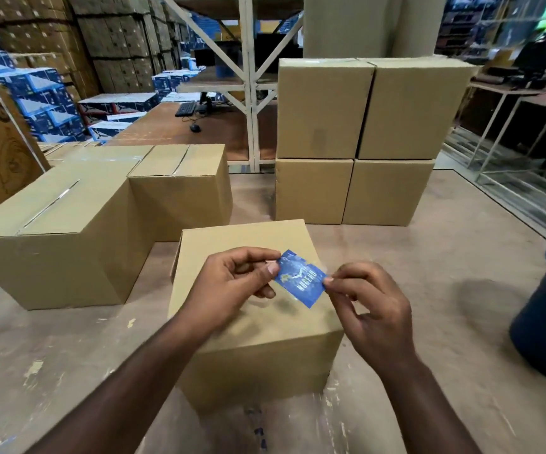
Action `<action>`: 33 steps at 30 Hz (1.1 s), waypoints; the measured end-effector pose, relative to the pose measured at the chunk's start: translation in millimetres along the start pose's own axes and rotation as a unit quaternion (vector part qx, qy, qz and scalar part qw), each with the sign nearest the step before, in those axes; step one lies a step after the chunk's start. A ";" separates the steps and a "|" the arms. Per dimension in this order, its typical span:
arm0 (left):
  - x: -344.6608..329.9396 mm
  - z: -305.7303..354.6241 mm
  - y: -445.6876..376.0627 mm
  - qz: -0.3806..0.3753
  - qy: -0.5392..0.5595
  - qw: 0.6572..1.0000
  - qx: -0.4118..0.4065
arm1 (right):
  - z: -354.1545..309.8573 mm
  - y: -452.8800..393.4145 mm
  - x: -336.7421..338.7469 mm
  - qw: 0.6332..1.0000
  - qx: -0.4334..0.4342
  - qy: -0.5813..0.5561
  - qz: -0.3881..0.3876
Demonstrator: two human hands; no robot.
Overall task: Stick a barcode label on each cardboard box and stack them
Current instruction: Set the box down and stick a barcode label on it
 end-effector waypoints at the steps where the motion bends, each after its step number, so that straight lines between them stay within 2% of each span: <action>1: -12.9 -1.5 -3.5 -0.011 0.012 1.000 0.008 | 8.6 5.0 8.1 0.999 -0.035 -0.011 0.007; 3: -37.4 -3.2 -10.4 -0.025 0.023 0.999 0.015 | 34.6 17.6 20.3 0.982 -0.168 -0.078 0.022; 5: -68.1 -3.0 -19.1 -0.044 0.030 0.998 0.013 | 57.6 35.7 33.5 0.928 -0.319 -0.182 0.055; 6: -86.1 -2.6 -24.0 -0.055 0.031 0.998 0.012 | 62.3 42.5 44.7 0.905 -0.357 -0.217 0.078; 8: -120.9 1.0 -32.5 -0.080 0.023 0.996 0.007 | 67.7 51.7 69.5 0.883 -0.389 -0.231 0.123; 13: -227.3 13.5 -59.8 -0.165 -0.011 0.986 -0.033 | 91.0 68.7 156.8 0.869 -0.398 -0.159 0.246; 15: -275.8 15.4 -68.6 -0.201 -0.040 0.977 -0.061 | 103.0 75.8 202.1 0.868 -0.385 -0.093 0.300; 18: -344.6 19.1 -74.8 -0.249 -0.076 0.960 -0.103 | 120.9 82.2 269.4 0.861 -0.381 0.053 0.333; 23: -428.1 17.4 -73.2 -0.309 -0.125 0.934 -0.127 | 152.5 87.8 358.8 0.808 -0.385 0.285 0.342; 26: -454.1 16.1 -72.6 -0.326 -0.148 0.924 -0.134 | 187.7 92.1 385.1 0.780 -0.411 0.370 0.293; 30: -448.0 14.0 -69.1 -0.338 -0.163 0.915 -0.146 | 217.8 98.7 379.5 0.777 -0.442 0.398 0.207; 33: -420.6 12.1 -71.7 -0.331 -0.186 0.911 -0.163 | 206.3 96.5 358.2 0.798 -0.397 0.402 0.208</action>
Point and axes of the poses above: each hand's wrist, its own y-axis away from the middle knuckle, its own x-axis out of the back of the hand, z = x × y, the point moved 9 cm from there along -y, towards the middle knuckle, and after that the axes turned 1 degree about -x, right-handed, at the moved point
